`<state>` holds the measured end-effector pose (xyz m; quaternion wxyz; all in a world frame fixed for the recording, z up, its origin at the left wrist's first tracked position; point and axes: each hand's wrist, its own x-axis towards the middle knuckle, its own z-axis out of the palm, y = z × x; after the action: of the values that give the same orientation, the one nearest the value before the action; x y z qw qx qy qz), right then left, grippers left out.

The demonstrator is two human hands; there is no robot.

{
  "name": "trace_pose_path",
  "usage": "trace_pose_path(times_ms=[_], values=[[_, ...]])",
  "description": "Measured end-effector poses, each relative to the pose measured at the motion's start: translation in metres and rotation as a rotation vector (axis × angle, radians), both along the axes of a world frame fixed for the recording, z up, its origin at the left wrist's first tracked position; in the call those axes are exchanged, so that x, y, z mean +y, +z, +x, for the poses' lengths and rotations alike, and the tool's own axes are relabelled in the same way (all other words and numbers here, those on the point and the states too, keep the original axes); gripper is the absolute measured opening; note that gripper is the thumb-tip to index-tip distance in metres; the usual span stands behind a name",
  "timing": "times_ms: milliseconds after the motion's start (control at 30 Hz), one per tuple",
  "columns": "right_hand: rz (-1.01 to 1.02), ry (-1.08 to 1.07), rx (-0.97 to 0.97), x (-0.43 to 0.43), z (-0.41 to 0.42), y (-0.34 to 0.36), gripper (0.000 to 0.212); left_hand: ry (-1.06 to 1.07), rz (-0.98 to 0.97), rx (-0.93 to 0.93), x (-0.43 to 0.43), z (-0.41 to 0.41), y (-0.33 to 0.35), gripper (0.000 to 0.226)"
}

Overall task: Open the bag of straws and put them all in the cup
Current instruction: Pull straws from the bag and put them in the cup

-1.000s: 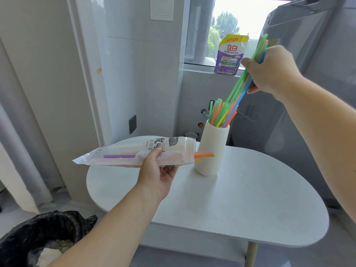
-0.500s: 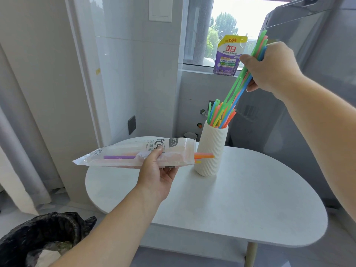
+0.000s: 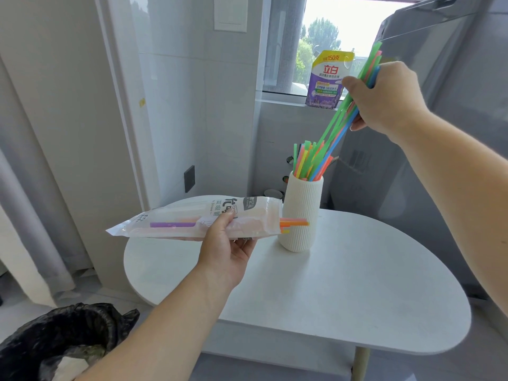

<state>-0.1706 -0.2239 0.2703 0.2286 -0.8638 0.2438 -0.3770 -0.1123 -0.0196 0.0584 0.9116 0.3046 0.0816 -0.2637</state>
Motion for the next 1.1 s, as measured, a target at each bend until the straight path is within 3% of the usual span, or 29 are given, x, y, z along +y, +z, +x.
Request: trace_pose_path(times_ms=[267,800,1100], values=[[-0.009,-0.018,0.013,-0.006,-0.005,0.002,0.042,0.005,-0.003,0.005,0.000,0.000,-0.001,0.042],[0.132,0.066,0.133,-0.019,0.008,-0.026,0.040,-0.001,0.007,0.003,-0.002,0.000,-0.002,0.032],[-0.038,0.051,0.344,-0.018,0.018,-0.061,0.046,-0.005,0.006,0.012,-0.005,-0.002,-0.002,0.034]])
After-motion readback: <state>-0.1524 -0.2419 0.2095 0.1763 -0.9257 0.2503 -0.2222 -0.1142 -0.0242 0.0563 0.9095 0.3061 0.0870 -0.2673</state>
